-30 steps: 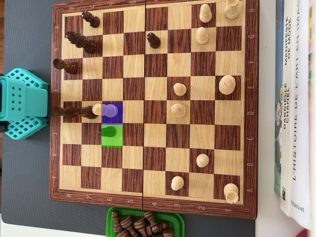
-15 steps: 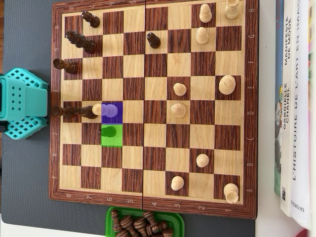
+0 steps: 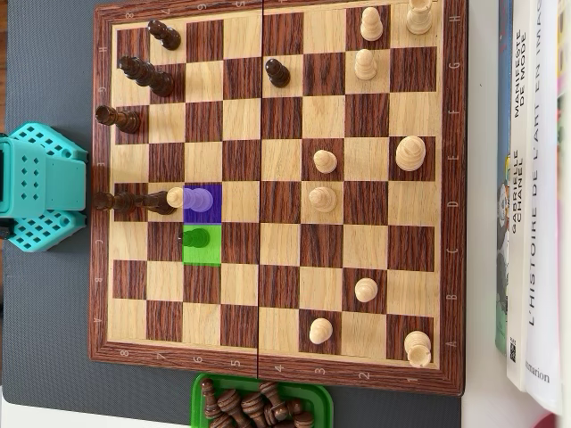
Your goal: Play chess
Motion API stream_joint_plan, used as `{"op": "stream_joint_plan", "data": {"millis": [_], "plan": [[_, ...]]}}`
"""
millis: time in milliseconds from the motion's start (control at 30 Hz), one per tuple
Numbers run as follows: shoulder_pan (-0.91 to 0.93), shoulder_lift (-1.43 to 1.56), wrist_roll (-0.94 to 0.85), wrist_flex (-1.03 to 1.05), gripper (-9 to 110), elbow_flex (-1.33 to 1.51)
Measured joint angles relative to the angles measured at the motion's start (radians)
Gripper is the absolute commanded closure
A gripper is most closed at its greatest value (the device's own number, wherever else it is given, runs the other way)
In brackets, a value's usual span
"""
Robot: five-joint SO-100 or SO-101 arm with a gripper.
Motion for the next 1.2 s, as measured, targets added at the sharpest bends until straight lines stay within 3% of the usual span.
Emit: {"op": "stream_joint_plan", "data": {"millis": [433,933,1200], "plan": [[-0.002,-0.002,0.0,0.831,86,-0.164],[0.121,-0.025,0.0,2.128,86,-0.469],[0.121,-0.265,0.0,2.5,86,-0.643]]}}
